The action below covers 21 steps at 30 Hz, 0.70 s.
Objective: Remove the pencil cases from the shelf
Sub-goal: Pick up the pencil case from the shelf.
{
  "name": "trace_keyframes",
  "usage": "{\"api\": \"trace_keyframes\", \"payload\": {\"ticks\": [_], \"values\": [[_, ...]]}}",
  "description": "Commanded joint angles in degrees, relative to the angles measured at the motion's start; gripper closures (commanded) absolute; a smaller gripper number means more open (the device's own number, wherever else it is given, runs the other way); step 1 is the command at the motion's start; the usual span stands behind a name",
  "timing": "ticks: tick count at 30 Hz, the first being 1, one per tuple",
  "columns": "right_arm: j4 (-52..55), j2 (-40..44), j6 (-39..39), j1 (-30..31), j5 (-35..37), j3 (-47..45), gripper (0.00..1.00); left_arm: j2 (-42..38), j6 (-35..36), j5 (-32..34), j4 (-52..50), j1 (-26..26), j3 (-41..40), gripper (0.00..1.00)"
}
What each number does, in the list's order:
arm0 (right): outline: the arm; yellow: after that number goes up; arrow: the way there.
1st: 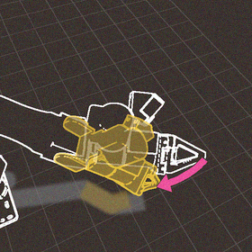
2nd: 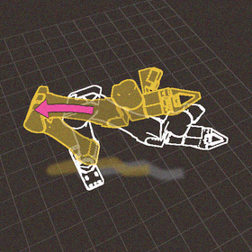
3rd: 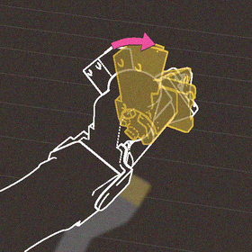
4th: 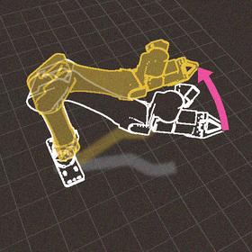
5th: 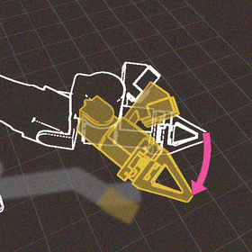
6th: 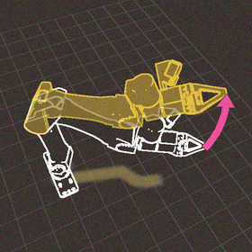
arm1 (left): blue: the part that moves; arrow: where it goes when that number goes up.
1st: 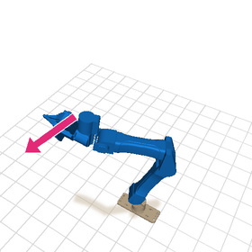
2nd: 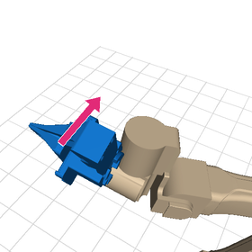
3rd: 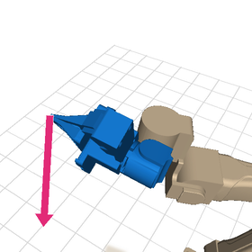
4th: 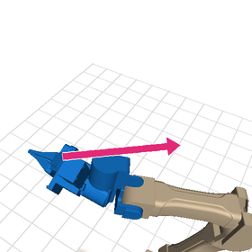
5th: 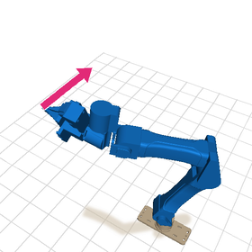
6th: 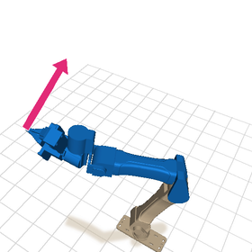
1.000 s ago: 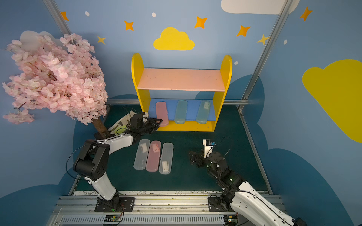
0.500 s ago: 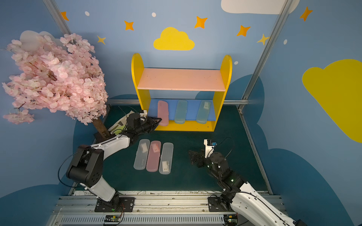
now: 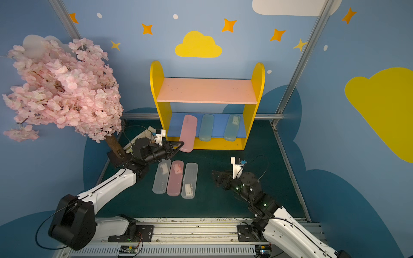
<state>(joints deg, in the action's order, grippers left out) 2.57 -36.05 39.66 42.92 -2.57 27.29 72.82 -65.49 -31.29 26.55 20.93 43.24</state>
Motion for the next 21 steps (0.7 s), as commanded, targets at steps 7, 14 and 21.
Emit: {"api": "trace_keyframes", "payload": {"ticks": [7,14,21], "values": [[-10.57,-7.83,6.28,-0.71,-13.87,7.76,0.05,-10.2,-0.94,-3.69,2.12,7.46,-4.6,0.95],[-17.64,-14.09,12.78,-3.88,-22.48,11.69,0.11,-16.55,-0.65,-2.3,0.87,10.94,-6.8,0.97],[-25.21,-17.73,17.88,-5.38,-26.15,14.26,0.15,-20.89,-0.85,-2.03,1.06,11.86,-8.52,0.97]]}}
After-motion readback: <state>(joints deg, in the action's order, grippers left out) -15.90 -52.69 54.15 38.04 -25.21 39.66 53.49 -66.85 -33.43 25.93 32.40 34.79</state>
